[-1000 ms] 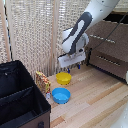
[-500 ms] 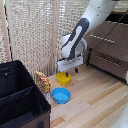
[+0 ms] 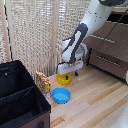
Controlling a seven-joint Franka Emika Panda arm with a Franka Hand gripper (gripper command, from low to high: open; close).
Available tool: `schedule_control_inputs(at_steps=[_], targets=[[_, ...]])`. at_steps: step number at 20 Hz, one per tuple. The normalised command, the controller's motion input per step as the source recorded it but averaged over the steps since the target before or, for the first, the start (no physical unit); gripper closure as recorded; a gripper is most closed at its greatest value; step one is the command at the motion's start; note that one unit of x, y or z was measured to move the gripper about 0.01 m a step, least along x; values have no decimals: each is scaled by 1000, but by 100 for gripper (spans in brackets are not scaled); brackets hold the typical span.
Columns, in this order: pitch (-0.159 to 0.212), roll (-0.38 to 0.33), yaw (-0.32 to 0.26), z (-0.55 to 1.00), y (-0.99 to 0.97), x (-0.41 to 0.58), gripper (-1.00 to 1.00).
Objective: Kindly move your gripper toward the top drawer's handle. With caution, hold the handle robustly using your gripper and pull open the top drawer. Let the handle go. Relocate your gripper to the bowl placed in the background. Gently hold the bowl using your gripper. Bring the gripper and the bowl to the ajar drawer. Softly release the bowl into it.
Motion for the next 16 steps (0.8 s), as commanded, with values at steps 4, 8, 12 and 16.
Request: schedule_control_inputs(at_steps=[4, 8, 12, 16], targets=[[25, 5, 0, 0, -2, 64, 100], [13, 40, 6, 0, 0, 0, 100], [5, 5, 17, 0, 0, 36, 100], [-1, 0, -54, 0, 14, 18, 100]])
